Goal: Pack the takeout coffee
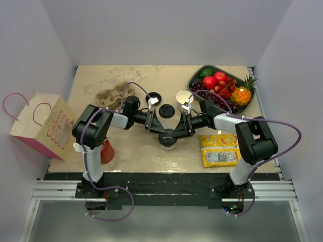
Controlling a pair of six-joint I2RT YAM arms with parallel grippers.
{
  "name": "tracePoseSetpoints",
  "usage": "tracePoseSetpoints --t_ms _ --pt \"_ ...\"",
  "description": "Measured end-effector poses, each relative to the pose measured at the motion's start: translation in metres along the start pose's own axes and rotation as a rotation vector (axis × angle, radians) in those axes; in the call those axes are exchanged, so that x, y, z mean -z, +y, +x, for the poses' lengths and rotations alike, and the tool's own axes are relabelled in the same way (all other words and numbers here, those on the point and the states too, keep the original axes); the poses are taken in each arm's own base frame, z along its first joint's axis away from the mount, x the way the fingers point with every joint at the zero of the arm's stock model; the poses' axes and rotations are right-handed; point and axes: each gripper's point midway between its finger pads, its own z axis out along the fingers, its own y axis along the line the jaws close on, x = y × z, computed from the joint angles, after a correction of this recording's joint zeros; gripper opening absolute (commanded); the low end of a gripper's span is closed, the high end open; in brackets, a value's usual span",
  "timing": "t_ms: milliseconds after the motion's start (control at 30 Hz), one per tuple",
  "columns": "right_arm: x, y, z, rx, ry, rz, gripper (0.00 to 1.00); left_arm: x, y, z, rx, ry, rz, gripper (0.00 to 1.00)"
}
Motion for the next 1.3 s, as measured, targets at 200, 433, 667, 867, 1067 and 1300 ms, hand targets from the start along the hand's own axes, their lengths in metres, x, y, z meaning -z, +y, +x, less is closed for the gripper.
tracePoseSetpoints --t_ms 200,433,667,867,1067,1300 --pt "-0.001 0.0 0.002 -0.024 0.011 -0.018 0.65 -0.001 0.001 -0.001 0.017 -0.004 0.005 0.54" --pt "-0.001 0.002 0.001 0.002 0.012 -0.029 0.76 -0.001 0.0 -0.003 0.005 -0.009 0.008 0.67" --pt "0.001 0.007 -0.008 0.096 -0.04 -0.029 0.8 -0.001 -0.003 -0.011 -0.04 -0.046 -0.015 0.81" --pt "0.001 0.01 -0.017 0.118 -0.067 -0.04 0.76 0.001 -0.009 -0.011 -0.061 -0.066 -0.037 0.89" --pt "-0.001 0.008 -0.025 0.11 -0.08 -0.044 0.7 0.006 -0.014 -0.002 -0.118 -0.048 -0.076 0.88" --pt "-0.004 0.004 -0.026 0.069 -0.07 -0.046 0.65 0.01 0.0 0.022 -0.102 0.01 -0.123 0.85"
